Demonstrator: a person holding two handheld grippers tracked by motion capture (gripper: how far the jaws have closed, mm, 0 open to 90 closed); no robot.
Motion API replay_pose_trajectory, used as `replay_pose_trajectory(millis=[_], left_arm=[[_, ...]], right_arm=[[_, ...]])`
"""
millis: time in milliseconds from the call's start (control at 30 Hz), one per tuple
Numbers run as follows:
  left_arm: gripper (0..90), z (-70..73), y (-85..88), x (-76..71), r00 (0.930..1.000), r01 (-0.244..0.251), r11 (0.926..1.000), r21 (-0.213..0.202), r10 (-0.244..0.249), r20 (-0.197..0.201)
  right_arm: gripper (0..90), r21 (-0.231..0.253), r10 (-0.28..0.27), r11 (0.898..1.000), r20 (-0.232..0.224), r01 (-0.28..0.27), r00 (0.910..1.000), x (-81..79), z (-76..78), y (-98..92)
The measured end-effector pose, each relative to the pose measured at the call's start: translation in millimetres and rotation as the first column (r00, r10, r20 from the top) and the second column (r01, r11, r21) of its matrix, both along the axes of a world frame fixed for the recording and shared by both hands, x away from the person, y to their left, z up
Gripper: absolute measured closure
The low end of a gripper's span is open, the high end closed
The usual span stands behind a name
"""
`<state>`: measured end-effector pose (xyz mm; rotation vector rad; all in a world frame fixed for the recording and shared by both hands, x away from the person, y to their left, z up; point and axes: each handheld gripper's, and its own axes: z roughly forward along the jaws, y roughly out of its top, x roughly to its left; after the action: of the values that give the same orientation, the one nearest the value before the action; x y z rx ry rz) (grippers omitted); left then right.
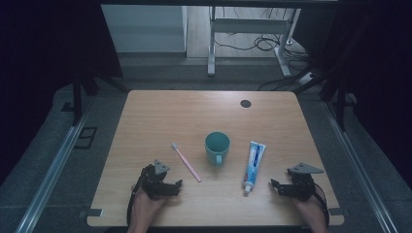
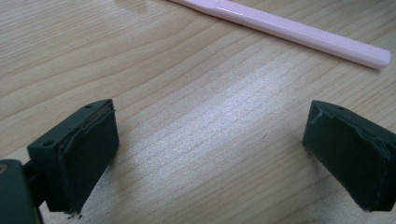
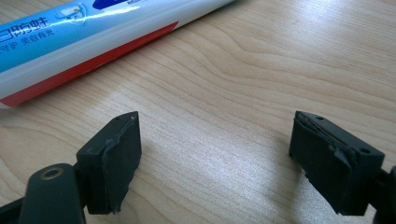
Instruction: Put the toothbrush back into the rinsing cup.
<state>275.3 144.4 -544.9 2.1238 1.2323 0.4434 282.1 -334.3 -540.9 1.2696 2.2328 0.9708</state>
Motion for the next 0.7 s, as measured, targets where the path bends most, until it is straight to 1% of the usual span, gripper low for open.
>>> replay_pose_trajectory(millis=[600, 700], left_arm=[[4.0, 0.0, 0.1, 0.1, 1.0, 0.001, 1.0, 0.0, -0.001, 0.002], [6.0, 0.2, -0.2, -0.9, 1.0, -0.003, 1.0, -0.003, 0.004, 0.005]], right_arm=[[15.3, -0.001, 0.007, 1.0, -0.002, -0.007, 1.0, 0.1, -0.2, 0.3], [15.2, -0.001, 0.008, 1.0, -0.002, -0.008, 1.0, 0.1, -0.2, 0.3]])
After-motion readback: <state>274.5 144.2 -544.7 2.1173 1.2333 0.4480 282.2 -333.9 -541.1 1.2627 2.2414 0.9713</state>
